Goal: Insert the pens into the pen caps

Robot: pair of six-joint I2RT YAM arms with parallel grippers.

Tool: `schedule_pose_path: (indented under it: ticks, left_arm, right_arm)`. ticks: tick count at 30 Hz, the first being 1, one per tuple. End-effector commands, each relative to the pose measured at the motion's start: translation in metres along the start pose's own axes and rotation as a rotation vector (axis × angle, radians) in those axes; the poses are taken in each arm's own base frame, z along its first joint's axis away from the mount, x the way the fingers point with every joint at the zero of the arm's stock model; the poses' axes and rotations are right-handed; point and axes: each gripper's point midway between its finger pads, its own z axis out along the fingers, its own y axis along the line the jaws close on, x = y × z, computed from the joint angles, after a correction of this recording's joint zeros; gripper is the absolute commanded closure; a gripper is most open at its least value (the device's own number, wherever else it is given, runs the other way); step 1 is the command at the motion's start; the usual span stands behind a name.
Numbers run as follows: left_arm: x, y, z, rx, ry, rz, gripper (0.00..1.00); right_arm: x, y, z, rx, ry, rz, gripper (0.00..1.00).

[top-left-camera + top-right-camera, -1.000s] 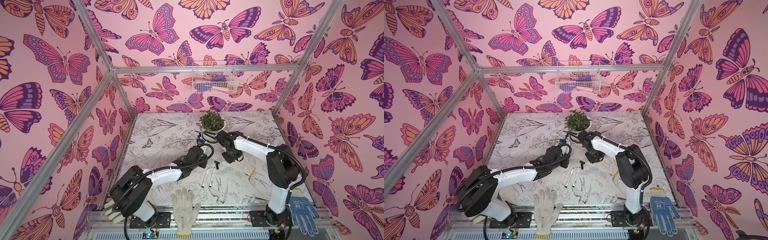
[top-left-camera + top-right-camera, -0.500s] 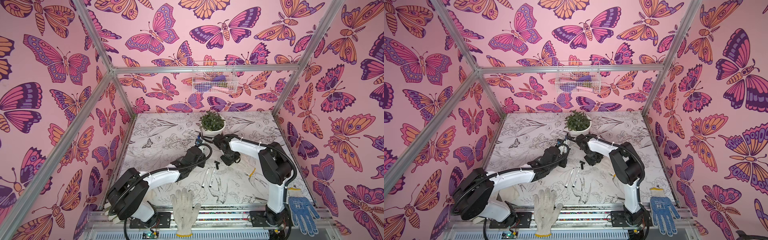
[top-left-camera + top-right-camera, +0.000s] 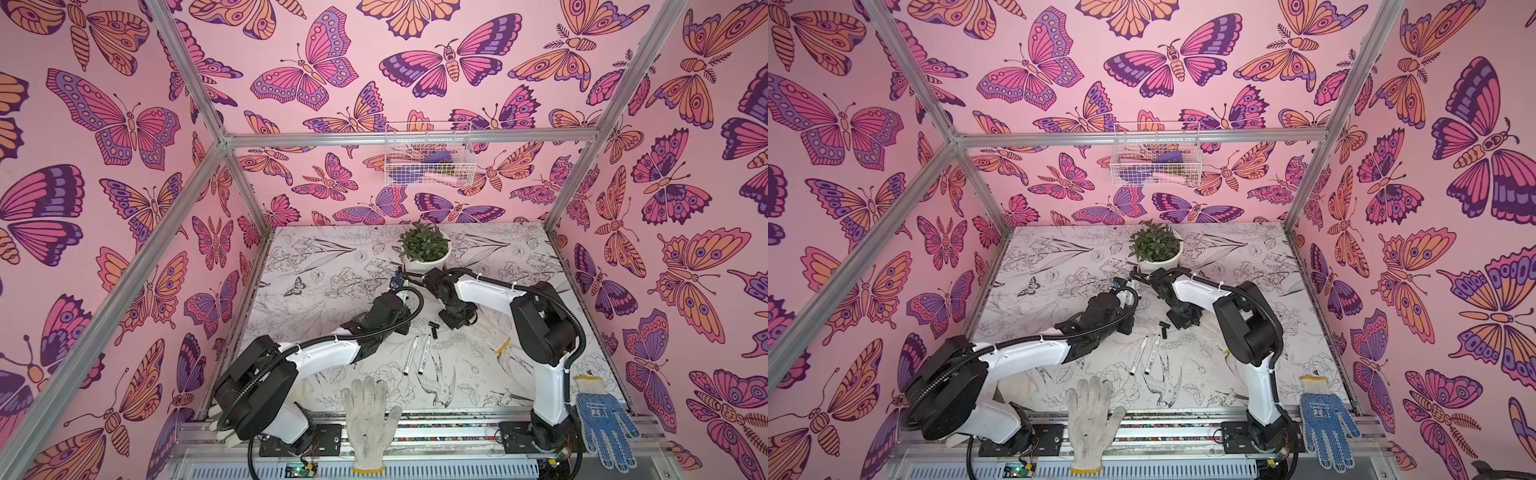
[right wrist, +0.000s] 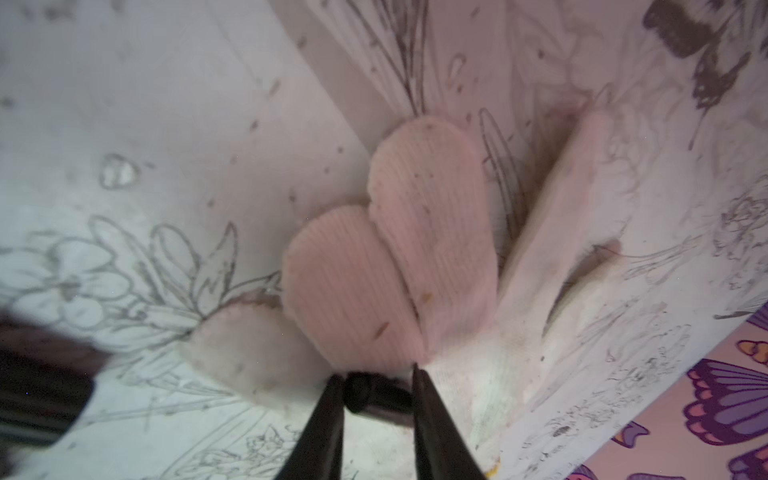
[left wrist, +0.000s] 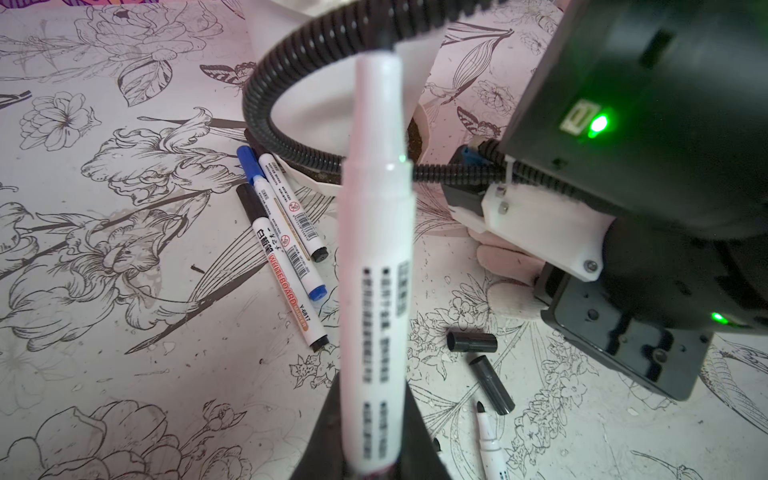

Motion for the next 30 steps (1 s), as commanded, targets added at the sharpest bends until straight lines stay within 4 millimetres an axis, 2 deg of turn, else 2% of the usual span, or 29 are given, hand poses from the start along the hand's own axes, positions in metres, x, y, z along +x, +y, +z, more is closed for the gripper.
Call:
schedule_pose_path:
  ticks: [1, 4, 7, 9, 11, 14, 17, 24, 27, 30]
  left_arm:
    - [0.000, 0.005, -0.001, -0.016, 0.002, -0.008, 1.00]
    - [0.002, 0.005, -0.001, -0.014, 0.004, -0.008, 1.00]
    - [0.003, 0.004, -0.001, -0.007, 0.011, -0.006, 1.00]
    - [0.002, 0.001, 0.000, 0.004, 0.010, -0.004, 1.00]
    - [0.002, -0.002, 0.000, 0.021, 0.015, 0.003, 1.00]
    - [0.004, -0.009, 0.001, 0.063, 0.027, 0.023, 1.00]
    - [0.009, -0.019, 0.002, 0.114, 0.045, 0.064, 1.00]
    - [0.018, -0.045, 0.003, 0.238, 0.070, 0.090, 1.00]
    - [0.021, -0.056, 0.002, 0.279, 0.084, 0.104, 1.00]
    - [0.022, -0.062, 0.001, 0.298, 0.086, 0.115, 1.00]
  right_arm:
    - [0.003, 0.023, 0.005, -0.114, 0.026, 0.023, 0.82]
    - [0.004, 0.029, 0.001, -0.154, 0.022, 0.059, 0.87]
    - [0.005, 0.031, 0.001, -0.174, 0.025, 0.087, 0.87]
    - [0.006, 0.032, 0.000, -0.179, 0.024, 0.103, 0.92]
    - [0.004, 0.030, -0.010, -0.193, -0.003, 0.125, 0.96]
    - [-0.001, 0.023, -0.040, -0.221, -0.072, 0.163, 0.98]
    - [-0.006, 0.013, -0.081, -0.283, -0.182, 0.214, 1.00]
    - [-0.021, -0.003, -0.155, -0.522, -0.468, 0.396, 1.00]
    - [-0.022, -0.015, -0.156, -0.523, -0.519, 0.462, 1.00]
    - [-0.017, -0.018, -0.139, -0.479, -0.474, 0.473, 1.00]
